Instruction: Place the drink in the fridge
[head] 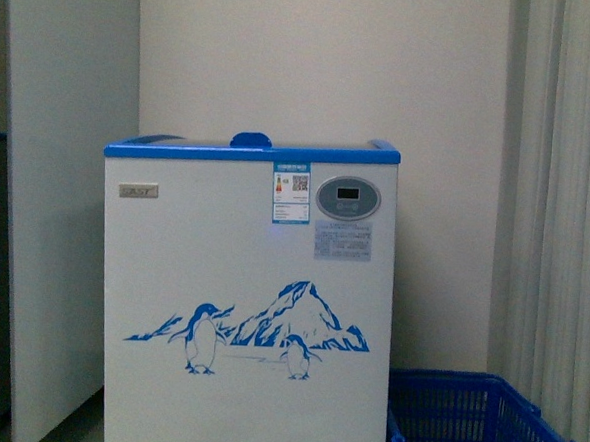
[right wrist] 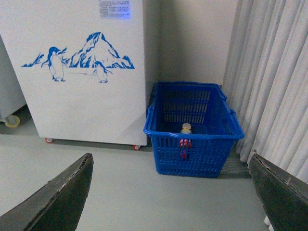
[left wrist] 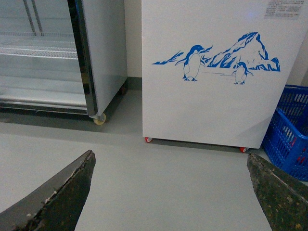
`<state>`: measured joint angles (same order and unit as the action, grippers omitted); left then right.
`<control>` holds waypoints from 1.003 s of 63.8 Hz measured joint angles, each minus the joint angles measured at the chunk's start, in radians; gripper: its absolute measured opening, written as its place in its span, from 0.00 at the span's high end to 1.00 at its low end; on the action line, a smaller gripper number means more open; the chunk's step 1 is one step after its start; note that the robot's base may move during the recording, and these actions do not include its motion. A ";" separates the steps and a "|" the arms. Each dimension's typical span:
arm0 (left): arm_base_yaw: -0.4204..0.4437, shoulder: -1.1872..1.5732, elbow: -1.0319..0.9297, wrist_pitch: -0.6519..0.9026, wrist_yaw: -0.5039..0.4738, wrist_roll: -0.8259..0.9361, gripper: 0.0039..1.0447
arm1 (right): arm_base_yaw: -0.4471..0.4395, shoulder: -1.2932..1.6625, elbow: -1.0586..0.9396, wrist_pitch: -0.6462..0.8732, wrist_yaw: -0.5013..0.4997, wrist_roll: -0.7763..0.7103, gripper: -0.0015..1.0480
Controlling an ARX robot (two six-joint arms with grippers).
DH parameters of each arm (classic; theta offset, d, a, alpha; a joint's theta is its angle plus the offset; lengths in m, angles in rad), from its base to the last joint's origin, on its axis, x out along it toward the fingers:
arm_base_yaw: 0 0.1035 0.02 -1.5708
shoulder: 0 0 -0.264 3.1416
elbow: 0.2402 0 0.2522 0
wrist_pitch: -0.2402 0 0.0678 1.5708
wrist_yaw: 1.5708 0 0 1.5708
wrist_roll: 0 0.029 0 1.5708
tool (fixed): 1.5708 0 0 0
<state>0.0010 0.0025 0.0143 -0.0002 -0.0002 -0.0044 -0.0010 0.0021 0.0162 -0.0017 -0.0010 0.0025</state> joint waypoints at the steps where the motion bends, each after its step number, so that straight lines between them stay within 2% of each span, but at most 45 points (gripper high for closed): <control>1: 0.000 0.000 0.000 0.000 0.000 0.000 0.08 | 0.000 0.000 0.000 0.000 0.000 0.000 0.07; 64: 0.000 0.000 0.000 0.000 0.000 0.000 0.08 | 0.000 0.000 0.000 0.000 0.000 0.000 0.07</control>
<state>0.0010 0.0025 0.0143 -0.0002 -0.0002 -0.0044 -0.0010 0.0021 0.0162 -0.0017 -0.0010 0.0025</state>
